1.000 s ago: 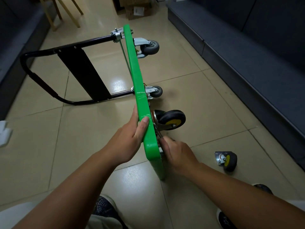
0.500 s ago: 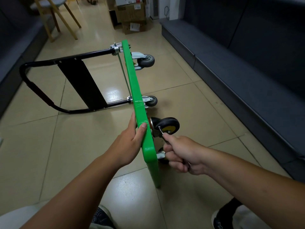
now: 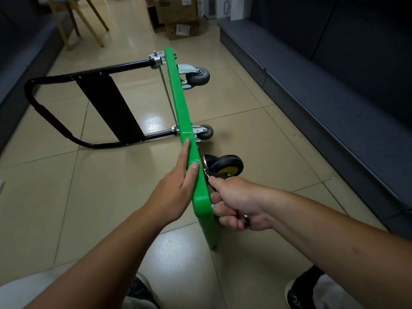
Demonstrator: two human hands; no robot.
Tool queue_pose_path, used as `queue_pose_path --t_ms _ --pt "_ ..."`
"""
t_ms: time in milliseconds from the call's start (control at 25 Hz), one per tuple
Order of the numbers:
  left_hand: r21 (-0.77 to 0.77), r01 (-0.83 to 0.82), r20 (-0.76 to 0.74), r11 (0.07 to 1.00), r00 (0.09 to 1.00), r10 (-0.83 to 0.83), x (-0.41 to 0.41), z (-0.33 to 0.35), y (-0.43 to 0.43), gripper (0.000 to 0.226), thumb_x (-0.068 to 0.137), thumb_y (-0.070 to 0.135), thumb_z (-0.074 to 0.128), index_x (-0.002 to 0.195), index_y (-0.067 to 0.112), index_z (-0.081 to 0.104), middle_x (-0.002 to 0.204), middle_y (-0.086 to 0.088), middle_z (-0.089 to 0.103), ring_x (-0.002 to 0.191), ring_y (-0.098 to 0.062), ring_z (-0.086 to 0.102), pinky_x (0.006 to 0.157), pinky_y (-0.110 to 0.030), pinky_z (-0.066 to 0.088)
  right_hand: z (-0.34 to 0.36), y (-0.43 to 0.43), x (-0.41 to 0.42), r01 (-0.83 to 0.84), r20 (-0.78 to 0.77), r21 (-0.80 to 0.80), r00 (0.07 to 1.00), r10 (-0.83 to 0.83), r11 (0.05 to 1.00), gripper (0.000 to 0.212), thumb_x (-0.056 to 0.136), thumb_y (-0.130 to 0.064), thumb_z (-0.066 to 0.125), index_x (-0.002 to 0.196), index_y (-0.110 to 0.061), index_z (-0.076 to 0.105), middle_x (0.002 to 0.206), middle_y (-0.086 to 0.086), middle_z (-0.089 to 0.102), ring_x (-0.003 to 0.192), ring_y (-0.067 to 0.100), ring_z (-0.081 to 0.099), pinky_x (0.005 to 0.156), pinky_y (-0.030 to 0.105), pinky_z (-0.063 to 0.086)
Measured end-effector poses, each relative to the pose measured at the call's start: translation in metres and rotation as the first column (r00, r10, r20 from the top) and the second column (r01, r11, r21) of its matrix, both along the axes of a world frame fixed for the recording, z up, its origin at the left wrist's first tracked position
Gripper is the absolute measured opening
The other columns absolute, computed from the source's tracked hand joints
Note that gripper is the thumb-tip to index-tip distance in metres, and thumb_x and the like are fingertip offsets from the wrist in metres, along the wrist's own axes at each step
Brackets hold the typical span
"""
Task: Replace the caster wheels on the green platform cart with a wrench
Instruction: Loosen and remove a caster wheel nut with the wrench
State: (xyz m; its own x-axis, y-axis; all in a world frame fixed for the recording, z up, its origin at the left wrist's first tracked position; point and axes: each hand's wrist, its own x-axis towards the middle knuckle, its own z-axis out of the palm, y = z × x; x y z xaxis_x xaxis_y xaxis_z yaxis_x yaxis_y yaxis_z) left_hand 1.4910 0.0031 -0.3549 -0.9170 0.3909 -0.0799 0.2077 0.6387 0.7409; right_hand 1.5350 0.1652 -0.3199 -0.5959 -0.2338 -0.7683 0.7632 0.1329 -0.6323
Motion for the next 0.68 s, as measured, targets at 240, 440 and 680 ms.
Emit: queue_pose_path --t_ms 240,440,680 --pt "-0.002 -0.007 -0.007 1.000 1.000 0.007 -0.001 -0.002 -0.001 0.057 0.102 0.060 0.018 0.153 0.057 -0.009 0.115 -0.005 0.066 0.088 -0.018 0.066 0.084 -0.047 0.053 -0.039 -0.007 0.011 -0.061 -0.375 0.460 0.891 0.256 0.886 0.060 0.106 -0.051 0.014 0.103 -0.005 0.053 0.046 0.008 0.052 0.034 0.016 0.050 0.041 0.022 0.040" --pt "0.006 0.015 0.012 1.000 1.000 -0.015 -0.003 -0.005 -0.002 0.059 0.095 0.068 0.018 0.148 0.065 -0.009 0.117 -0.006 0.067 0.090 -0.021 0.068 0.084 -0.051 0.054 -0.080 0.003 0.009 0.041 -0.596 0.641 0.655 0.464 0.766 0.023 0.101 -0.021 0.056 0.122 -0.013 0.056 0.094 0.006 0.068 0.080 0.028 0.067 0.065 0.026 0.041" --pt "0.103 0.049 0.066 0.993 0.996 -0.056 -0.008 -0.001 -0.005 0.060 0.094 0.068 0.027 0.147 0.067 0.000 0.123 -0.003 0.066 0.092 -0.018 0.072 0.086 -0.049 0.058 -0.119 0.014 0.014 0.094 -0.618 0.606 0.681 0.393 0.790 0.017 0.096 -0.017 0.063 0.112 -0.011 0.061 0.081 0.010 0.070 0.065 0.033 0.069 0.055 0.026 0.036"
